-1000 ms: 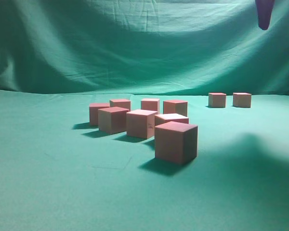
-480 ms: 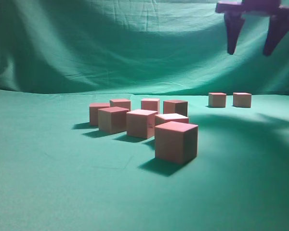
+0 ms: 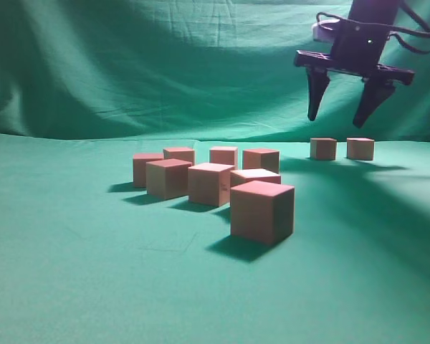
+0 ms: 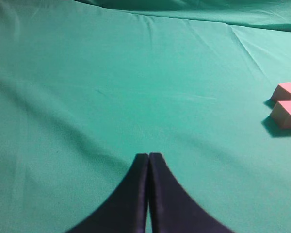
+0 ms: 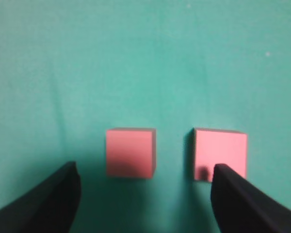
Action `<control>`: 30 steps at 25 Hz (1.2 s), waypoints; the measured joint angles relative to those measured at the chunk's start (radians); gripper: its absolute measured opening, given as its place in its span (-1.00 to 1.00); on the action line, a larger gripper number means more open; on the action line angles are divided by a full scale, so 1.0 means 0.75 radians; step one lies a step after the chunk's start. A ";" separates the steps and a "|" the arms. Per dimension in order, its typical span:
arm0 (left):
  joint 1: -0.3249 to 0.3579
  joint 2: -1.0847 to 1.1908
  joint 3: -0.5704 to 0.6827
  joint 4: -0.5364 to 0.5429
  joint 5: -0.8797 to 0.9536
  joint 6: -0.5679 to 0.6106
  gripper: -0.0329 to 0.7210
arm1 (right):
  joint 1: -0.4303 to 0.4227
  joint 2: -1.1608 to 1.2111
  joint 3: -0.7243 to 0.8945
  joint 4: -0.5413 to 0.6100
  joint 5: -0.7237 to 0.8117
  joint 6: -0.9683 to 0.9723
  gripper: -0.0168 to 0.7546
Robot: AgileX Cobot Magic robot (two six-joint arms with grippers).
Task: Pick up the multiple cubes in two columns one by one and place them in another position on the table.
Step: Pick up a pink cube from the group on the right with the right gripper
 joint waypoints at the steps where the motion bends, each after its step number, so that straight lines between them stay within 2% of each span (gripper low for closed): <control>1: 0.000 0.000 0.000 0.000 0.000 0.000 -0.91 | 0.000 0.009 0.000 0.010 -0.012 -0.007 0.45; 2: 0.000 0.000 0.000 0.000 0.000 0.000 -0.91 | 0.003 0.015 0.000 0.020 -0.028 -0.011 0.32; 3: 0.000 0.000 0.000 0.000 0.000 0.000 -0.91 | 0.005 0.021 0.000 0.025 -0.044 -0.017 0.31; 4: 0.000 0.000 0.000 0.000 0.000 0.000 -0.91 | 0.009 0.027 -0.002 0.033 -0.062 -0.049 0.18; 5: 0.000 0.000 0.000 0.000 0.000 0.000 -0.91 | 0.009 0.027 -0.002 0.033 -0.062 -0.049 0.18; 7: 0.000 0.000 0.000 0.000 0.000 0.000 -0.91 | 0.018 0.039 -0.002 0.033 -0.078 -0.105 0.05; 10: 0.000 0.000 0.000 0.000 0.000 0.000 -0.91 | 0.035 0.062 -0.003 0.033 -0.108 -0.159 0.09; 11: 0.000 0.000 0.000 0.000 0.000 0.000 -0.91 | 0.041 0.070 -0.003 0.033 -0.111 -0.168 -0.02; 18: 0.000 0.000 0.000 0.000 0.000 0.000 -0.91 | 0.047 0.081 -0.011 -0.033 -0.127 -0.181 0.02; 30: 0.000 0.000 0.000 0.000 0.000 0.000 -0.91 | 0.049 0.103 -0.094 -0.031 -0.062 -0.182 0.02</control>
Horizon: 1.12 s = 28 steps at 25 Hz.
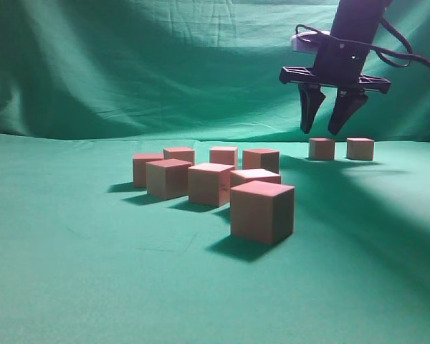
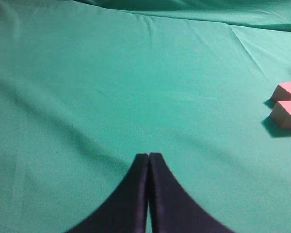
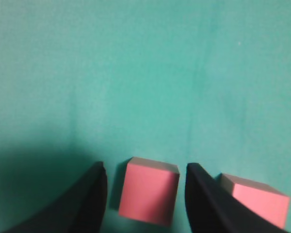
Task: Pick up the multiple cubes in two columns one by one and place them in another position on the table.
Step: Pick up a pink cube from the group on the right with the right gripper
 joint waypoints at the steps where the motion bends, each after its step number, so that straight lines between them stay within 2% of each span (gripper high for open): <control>1: 0.000 0.000 0.000 0.000 0.000 0.000 -0.91 | 0.000 0.000 0.000 0.000 0.007 0.000 0.02; 21: 0.000 0.000 0.000 0.000 0.000 0.000 -0.91 | 0.008 0.069 -0.005 0.005 0.004 -0.002 0.02; 24: 0.000 0.000 0.000 0.000 0.000 0.000 -0.91 | 0.017 0.069 -0.005 0.005 0.004 -0.002 -0.28; 28: 0.000 0.000 0.000 0.000 0.000 0.000 -0.91 | 0.032 0.064 -0.005 0.003 0.010 -0.002 -0.26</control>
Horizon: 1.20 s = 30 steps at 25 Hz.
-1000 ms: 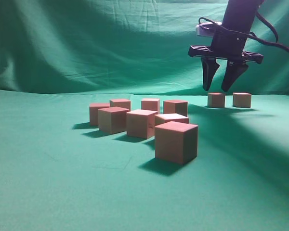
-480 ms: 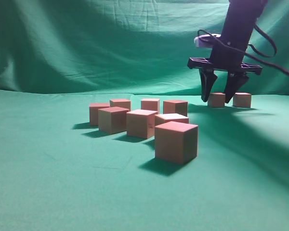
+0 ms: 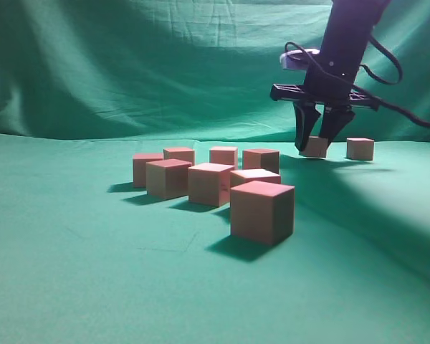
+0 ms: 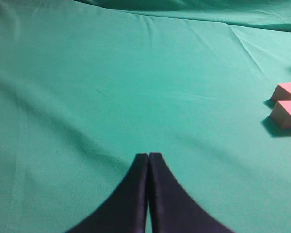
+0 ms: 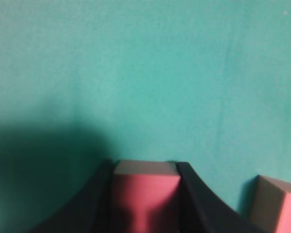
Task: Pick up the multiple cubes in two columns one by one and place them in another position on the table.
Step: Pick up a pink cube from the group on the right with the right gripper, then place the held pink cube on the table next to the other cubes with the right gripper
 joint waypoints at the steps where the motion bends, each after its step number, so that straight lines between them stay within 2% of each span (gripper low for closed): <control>1: 0.000 0.000 0.000 0.000 0.000 0.000 -0.91 | 0.006 -0.011 0.000 0.000 0.012 0.000 -0.26; 8: 0.000 0.000 0.000 0.000 0.000 0.000 -0.91 | 0.022 -0.249 -0.114 0.000 0.232 0.000 -0.26; 15: 0.000 0.000 0.000 0.000 0.000 0.000 -0.91 | 0.022 -0.664 -0.025 0.008 0.270 0.014 -0.26; 18: 0.000 0.000 0.000 0.000 0.000 0.000 -0.91 | 0.026 -0.870 0.134 0.021 0.270 0.008 -0.26; 22: 0.000 0.000 0.000 0.000 0.000 0.000 -0.91 | 0.079 -1.124 0.460 0.028 0.270 -0.066 -0.26; 25: 0.000 0.000 0.000 0.000 0.000 0.000 -0.91 | 0.182 -1.292 0.754 0.040 0.238 -0.096 -0.26; 30: 0.000 0.000 0.000 0.000 0.000 0.000 -0.91 | 0.402 -1.460 1.172 0.062 0.068 -0.101 -0.26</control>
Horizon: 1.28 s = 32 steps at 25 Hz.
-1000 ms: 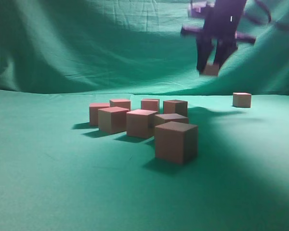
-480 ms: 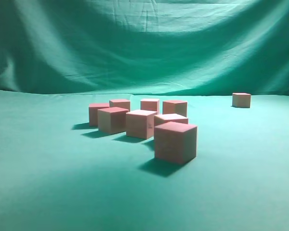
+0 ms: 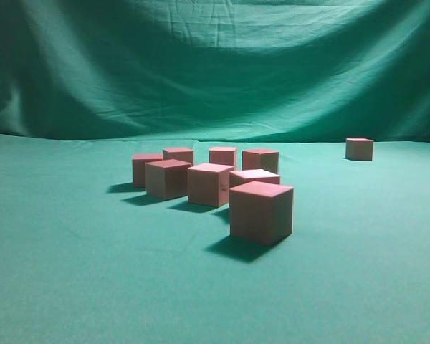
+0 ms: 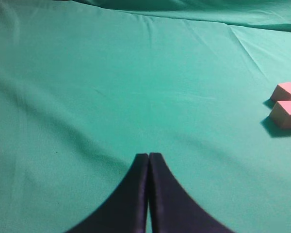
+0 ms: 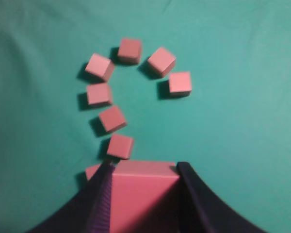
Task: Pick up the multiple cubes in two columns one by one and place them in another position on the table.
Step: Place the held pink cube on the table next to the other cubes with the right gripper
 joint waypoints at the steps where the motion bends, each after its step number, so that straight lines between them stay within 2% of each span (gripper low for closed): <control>1: 0.000 0.000 0.000 0.000 0.000 0.000 -0.91 | 0.048 -0.010 0.070 0.000 -0.028 0.000 -0.26; 6: 0.000 0.000 0.000 0.000 0.000 0.000 -0.91 | 0.264 0.023 0.284 0.000 -0.177 -0.064 -0.26; 14: 0.000 0.000 0.000 0.000 0.000 0.000 -0.91 | 0.483 0.281 0.294 0.002 -0.347 -0.296 -0.26; 19: 0.000 0.000 0.000 0.000 0.000 0.000 -0.91 | 0.531 0.429 0.266 0.002 -0.398 -0.403 -0.26; 32: 0.000 0.000 0.000 0.000 0.000 0.000 -0.91 | 0.531 0.593 0.257 -0.009 -0.555 -0.482 -0.26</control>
